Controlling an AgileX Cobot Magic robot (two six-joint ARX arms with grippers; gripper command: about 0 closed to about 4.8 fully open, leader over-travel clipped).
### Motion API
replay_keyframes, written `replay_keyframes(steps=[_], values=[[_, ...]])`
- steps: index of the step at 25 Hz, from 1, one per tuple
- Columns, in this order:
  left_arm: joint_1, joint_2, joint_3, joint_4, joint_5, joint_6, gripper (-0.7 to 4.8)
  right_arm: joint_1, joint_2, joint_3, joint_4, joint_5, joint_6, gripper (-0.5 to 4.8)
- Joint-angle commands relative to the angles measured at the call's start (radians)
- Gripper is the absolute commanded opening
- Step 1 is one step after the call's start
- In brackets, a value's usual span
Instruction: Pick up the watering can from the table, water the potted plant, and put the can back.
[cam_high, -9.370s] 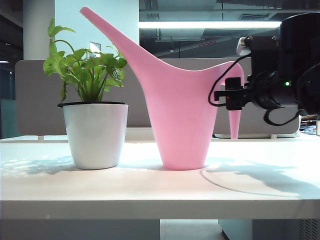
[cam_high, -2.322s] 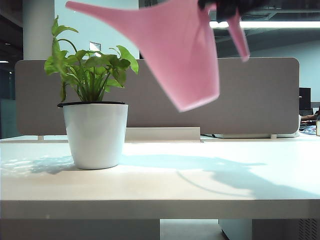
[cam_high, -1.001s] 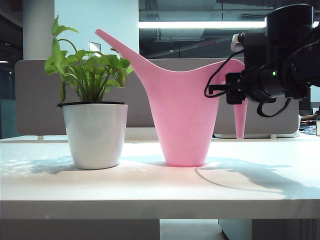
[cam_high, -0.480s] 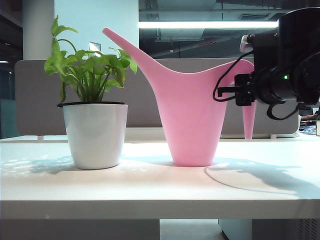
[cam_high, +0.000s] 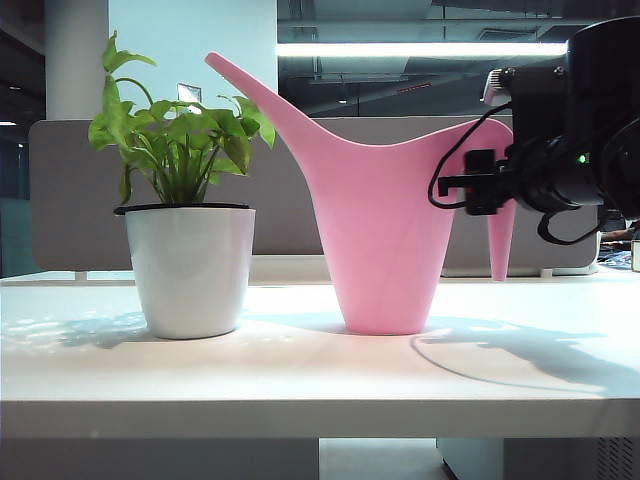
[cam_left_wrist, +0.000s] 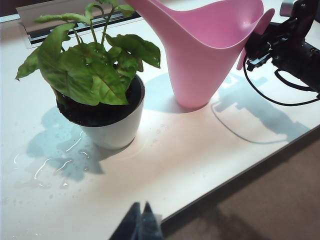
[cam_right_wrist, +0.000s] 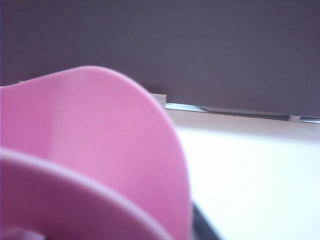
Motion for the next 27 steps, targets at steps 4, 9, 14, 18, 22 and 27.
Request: replay_keyframes(steps=[4, 9, 14, 18, 22, 27], values=[[0.002, -0.002, 0.002, 0.012, 0.002, 0.0, 0.03, 0.002, -0.024, -0.002, -0.001, -0.005, -0.003, 4.64], [0.002, -0.002, 0.002, 0.012, 0.002, 0.001, 0.03, 0.003, -0.106, -0.043, -0.051, -0.006, -0.003, 4.64], [0.002, -0.002, 0.002, 0.012, 0.002, 0.001, 0.03, 0.008, -0.2, -0.116, -0.101, -0.002, -0.003, 4.63], [0.002, -0.002, 0.002, 0.013, 0.002, 0.001, 0.03, 0.022, -0.329, -0.216, -0.154, 0.005, -0.002, 4.47], [0.002, -0.002, 0.002, 0.012, 0.002, 0.0, 0.03, 0.035, -0.506, -0.337, -0.215, 0.023, -0.002, 1.97], [0.002, -0.002, 0.002, 0.012, 0.002, 0.001, 0.03, 0.034, -0.788, -0.489, -0.262, 0.023, -0.002, -0.05]])
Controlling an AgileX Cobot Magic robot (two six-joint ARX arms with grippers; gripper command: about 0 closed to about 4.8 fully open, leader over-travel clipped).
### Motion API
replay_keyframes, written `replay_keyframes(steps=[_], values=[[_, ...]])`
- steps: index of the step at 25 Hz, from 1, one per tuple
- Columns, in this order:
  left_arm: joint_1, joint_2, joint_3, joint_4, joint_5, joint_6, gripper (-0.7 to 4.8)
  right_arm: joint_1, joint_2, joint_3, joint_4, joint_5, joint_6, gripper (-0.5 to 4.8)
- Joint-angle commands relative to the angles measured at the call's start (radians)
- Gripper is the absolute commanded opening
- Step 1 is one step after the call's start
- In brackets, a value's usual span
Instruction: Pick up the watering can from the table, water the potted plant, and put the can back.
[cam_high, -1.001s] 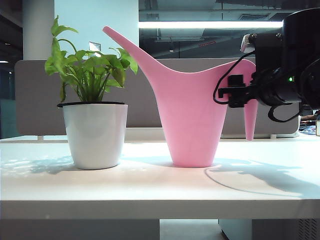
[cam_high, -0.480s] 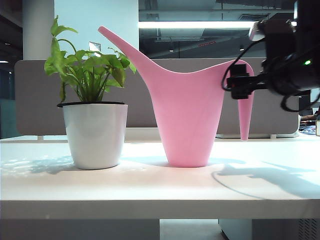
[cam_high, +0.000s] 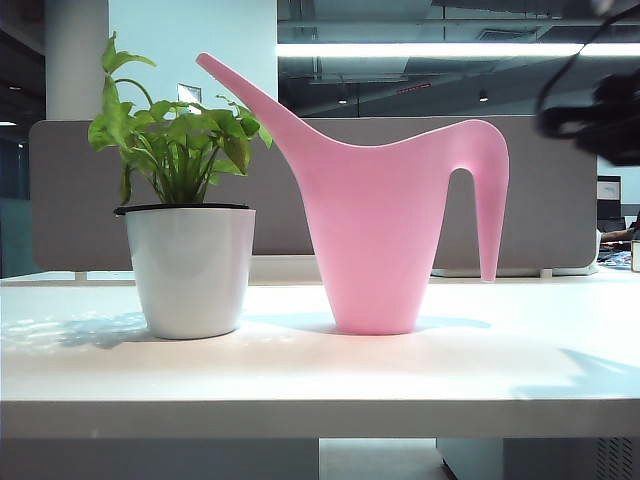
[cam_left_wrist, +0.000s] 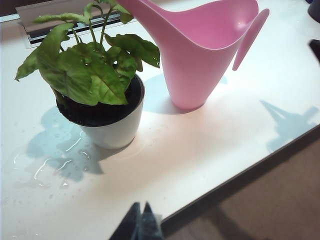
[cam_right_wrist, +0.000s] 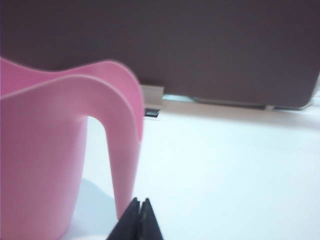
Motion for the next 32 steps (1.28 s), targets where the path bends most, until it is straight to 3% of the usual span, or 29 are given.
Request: replay_keyframes(steps=[1, 4, 15, 22, 26, 30, 32], values=[[0.002, -0.002, 0.002, 0.012, 0.001, 0.0, 0.03, -0.001, -0.148, -0.059, -0.036, 0.0, 0.002, -0.05], [0.002, -0.002, 0.002, 0.012, 0.001, 0.0, 0.03, -0.001, -0.367, -0.083, -0.226, -0.011, 0.003, -0.05], [0.002, -0.002, 0.002, 0.012, 0.002, 0.0, 0.03, -0.001, -0.837, -0.083, -0.826, -0.095, 0.036, -0.04], [0.002, -0.002, 0.002, 0.012, 0.001, 0.0, 0.03, -0.007, -1.109, -0.088, -1.112, -0.099, 0.079, -0.05], [0.002, -0.004, 0.002, 0.013, 0.001, 0.001, 0.03, -0.045, -1.109, -0.101, -1.183, -0.146, 0.112, -0.04], [0.002, -0.007, 0.002, 0.012, 0.001, 0.001, 0.03, -0.142, -1.109, -0.172, -1.182, -0.365, 0.122, -0.04], [0.002, -0.007, 0.002, 0.013, 0.001, 0.0, 0.03, -0.162, -1.108, -0.173, -1.156, -0.371, 0.122, -0.03]])
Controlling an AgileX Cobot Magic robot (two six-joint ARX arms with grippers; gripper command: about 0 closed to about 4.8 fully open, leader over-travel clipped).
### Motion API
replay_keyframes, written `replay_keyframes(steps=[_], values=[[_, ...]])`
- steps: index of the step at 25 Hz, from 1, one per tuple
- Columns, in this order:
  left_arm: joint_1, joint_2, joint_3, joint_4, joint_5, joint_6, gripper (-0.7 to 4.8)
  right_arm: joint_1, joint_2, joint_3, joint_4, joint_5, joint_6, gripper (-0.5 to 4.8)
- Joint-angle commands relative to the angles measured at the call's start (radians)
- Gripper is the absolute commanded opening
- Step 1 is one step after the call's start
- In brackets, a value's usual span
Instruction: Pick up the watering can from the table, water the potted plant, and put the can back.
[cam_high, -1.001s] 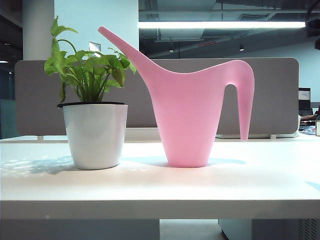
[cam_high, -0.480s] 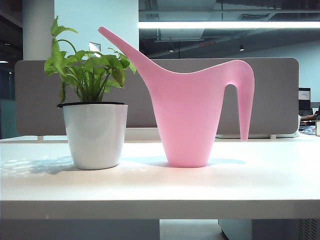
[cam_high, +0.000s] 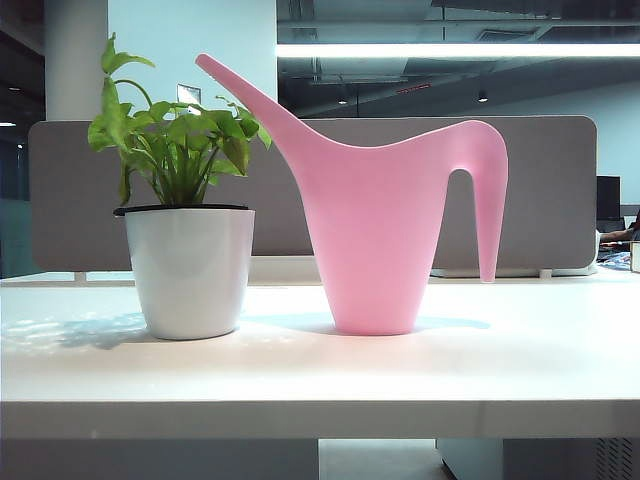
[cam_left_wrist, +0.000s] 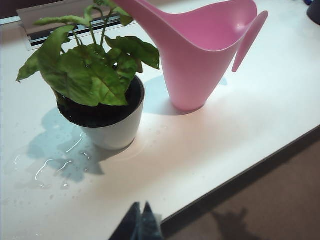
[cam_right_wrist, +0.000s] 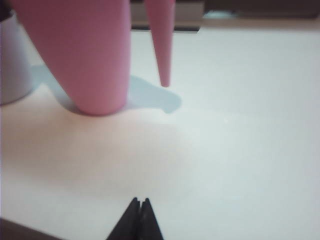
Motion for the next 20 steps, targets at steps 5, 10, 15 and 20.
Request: replay_keyframes(steps=[5, 10, 15, 20], values=[[0.002, -0.002, 0.002, 0.012, 0.002, 0.0, 0.03, -0.048, -0.005, -0.003, 0.029, -0.029, 0.003, -0.01], [0.002, -0.002, 0.002, 0.013, 0.002, 0.0, 0.03, -0.049, -0.005, -0.003, 0.021, -0.029, 0.003, -0.01], [0.002, -0.002, 0.002, 0.013, 0.001, 0.0, 0.03, -0.049, -0.005, -0.003, 0.021, -0.029, 0.003, -0.01], [0.029, -0.039, 0.0, 0.013, -0.005, 0.001, 0.03, -0.049, -0.005, -0.003, 0.021, -0.029, 0.003, -0.01]])
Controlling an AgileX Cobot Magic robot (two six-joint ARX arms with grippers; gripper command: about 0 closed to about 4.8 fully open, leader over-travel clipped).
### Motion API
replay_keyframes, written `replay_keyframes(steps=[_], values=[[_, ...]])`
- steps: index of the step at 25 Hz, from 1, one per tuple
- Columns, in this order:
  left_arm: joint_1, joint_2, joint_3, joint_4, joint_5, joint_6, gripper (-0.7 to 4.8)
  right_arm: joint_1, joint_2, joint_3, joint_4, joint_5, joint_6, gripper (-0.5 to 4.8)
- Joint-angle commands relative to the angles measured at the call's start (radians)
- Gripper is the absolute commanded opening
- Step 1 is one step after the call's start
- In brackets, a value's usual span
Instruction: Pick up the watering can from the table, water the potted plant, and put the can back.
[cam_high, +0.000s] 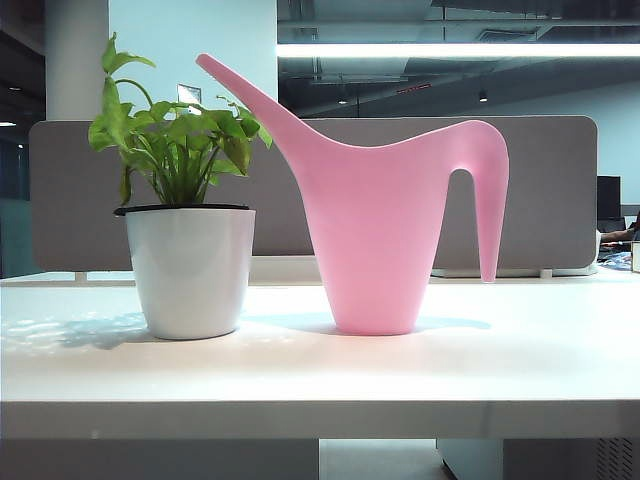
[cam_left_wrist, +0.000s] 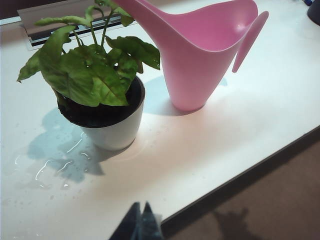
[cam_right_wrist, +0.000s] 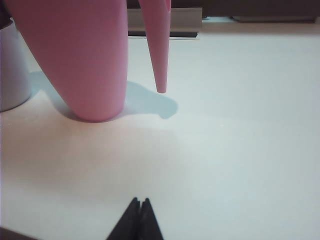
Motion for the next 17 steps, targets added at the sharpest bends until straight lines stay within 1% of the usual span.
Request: replay_keyframes(steps=[1, 2, 3, 4, 7, 11, 12, 14, 17], values=[[0.064, -0.047, -0.005, 0.026, -0.007, 0.001, 0.03, 0.0, -0.002, 0.002, 0.003, 0.0, 0.002, -0.01], [0.109, -0.063, -0.02, 0.044, -0.002, 0.0, 0.03, 0.0, -0.002, 0.002, 0.003, -0.001, 0.002, -0.01], [0.167, -0.09, -0.068, 0.08, 0.008, 0.0, 0.03, 0.0, -0.002, 0.002, 0.003, -0.001, 0.002, -0.01], [0.192, -0.108, -0.104, 0.115, 0.008, 0.002, 0.03, 0.0, -0.002, 0.002, 0.003, -0.001, 0.002, -0.01], [0.262, -0.179, -0.261, 0.272, 0.006, 0.052, 0.03, 0.0, -0.002, 0.002, 0.003, -0.001, 0.002, -0.01], [0.313, -0.28, -0.496, 0.475, 0.01, 0.053, 0.03, 0.0, -0.002, 0.002, 0.003, -0.001, 0.002, -0.01], [0.319, -0.302, -0.546, 0.508, 0.003, 0.053, 0.03, 0.0, -0.002, 0.002, 0.003, -0.001, 0.002, -0.01], [0.323, -0.354, -0.652, 0.56, -0.025, 0.051, 0.03, 0.0, -0.002, 0.002, 0.003, -0.001, 0.002, -0.01], [0.323, -0.429, -0.769, 0.598, -0.025, 0.041, 0.03, 0.0, -0.002, 0.002, 0.003, -0.001, 0.002, -0.01]])
